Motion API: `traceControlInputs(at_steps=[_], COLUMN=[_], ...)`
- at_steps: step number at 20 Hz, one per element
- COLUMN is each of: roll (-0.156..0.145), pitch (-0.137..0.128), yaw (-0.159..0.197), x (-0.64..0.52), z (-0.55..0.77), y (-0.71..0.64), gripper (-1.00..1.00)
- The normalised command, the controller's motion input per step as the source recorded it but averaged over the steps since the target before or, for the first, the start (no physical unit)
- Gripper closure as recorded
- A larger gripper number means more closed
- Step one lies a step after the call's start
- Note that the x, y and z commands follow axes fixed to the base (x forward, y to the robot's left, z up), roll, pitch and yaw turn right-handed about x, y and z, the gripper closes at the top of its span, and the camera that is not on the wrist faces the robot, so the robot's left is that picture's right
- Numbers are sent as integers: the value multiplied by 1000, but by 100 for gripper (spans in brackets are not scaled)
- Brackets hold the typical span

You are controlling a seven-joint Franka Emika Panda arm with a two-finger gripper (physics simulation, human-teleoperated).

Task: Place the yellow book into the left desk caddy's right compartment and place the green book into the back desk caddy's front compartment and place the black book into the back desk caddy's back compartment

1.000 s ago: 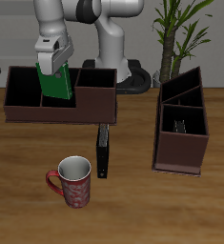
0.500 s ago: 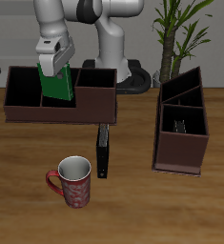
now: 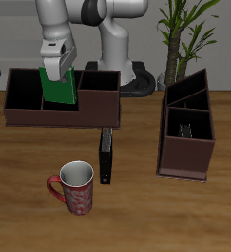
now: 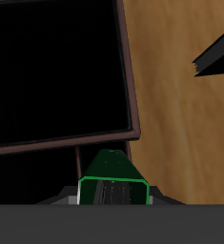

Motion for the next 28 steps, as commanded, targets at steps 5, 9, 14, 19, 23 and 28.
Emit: traceControlInputs(at_steps=[5,9,14,19,23,28], roll=[-2,-1,-8,-14,-25,-2], pitch=[30,48,41,37,39,-10], yaw=[36,19,-5,-21,-39,-19], x=[28,3,-14,1,20,28], z=[-108,-239,-192,-137,-50,40], y=[44,32,-14,-12,-32,-9], gripper=[100,100,100,100,-100,-100])
